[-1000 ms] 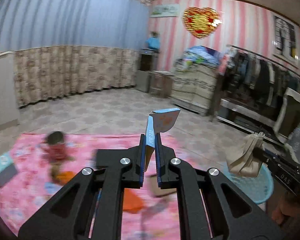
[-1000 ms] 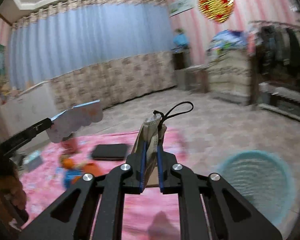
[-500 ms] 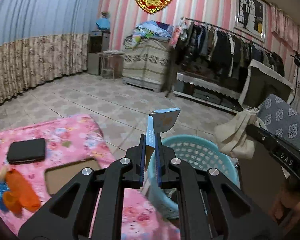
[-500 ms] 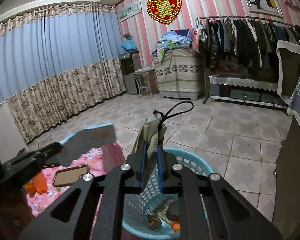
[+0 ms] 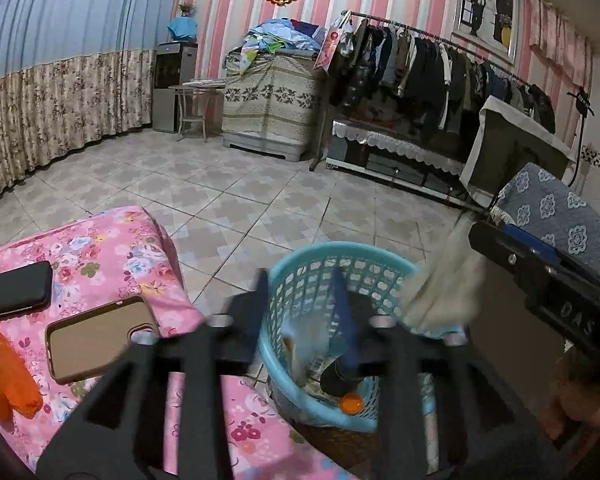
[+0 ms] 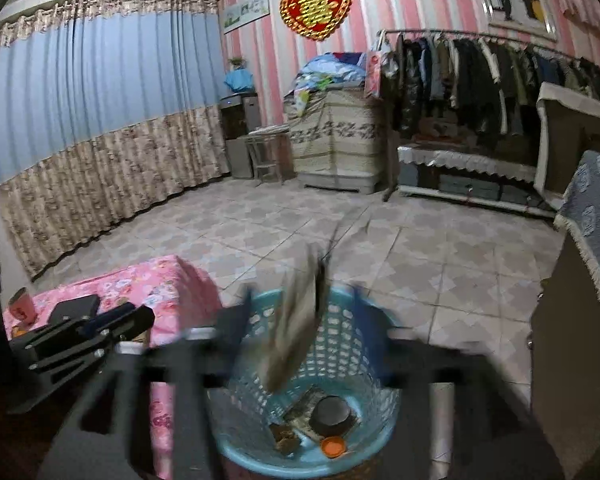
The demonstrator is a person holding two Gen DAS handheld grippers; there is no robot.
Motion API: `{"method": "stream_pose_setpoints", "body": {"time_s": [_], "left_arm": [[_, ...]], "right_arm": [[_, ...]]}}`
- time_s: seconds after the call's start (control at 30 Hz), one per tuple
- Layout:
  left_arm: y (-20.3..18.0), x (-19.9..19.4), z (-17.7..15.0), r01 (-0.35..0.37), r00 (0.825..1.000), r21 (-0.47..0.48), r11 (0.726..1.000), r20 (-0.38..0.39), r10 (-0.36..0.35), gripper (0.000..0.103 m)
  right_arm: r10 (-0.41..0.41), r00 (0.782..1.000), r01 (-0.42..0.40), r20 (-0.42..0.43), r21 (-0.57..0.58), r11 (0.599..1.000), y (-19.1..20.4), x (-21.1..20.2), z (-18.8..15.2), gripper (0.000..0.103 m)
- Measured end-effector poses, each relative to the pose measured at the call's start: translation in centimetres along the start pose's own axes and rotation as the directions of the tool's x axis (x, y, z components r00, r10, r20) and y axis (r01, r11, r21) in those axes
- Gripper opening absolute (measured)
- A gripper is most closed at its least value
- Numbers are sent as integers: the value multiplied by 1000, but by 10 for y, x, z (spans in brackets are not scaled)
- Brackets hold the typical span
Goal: Collect trash
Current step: 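Carry card and cloth over the blue basket and open both tools, then bring both tools back over the mat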
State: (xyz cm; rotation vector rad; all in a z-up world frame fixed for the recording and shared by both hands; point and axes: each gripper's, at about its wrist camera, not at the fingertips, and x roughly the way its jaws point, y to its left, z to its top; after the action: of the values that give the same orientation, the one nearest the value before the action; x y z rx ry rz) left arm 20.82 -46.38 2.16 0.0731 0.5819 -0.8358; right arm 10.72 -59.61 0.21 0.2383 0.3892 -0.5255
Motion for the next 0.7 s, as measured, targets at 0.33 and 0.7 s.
{"method": "stream_pose_setpoints", "body": {"time_s": [0.33,0.7], "left_arm": [[49,-52,7,-108,989,-45,993,92,112,78],[215,-202,-28,-504,844,-142,852,130,521,98]], "right_arm": [[5,999,-4,44,-12,1000,15,-10,9,88],[158,984,-158,83,-11,987,135,-15,8,99]]}}
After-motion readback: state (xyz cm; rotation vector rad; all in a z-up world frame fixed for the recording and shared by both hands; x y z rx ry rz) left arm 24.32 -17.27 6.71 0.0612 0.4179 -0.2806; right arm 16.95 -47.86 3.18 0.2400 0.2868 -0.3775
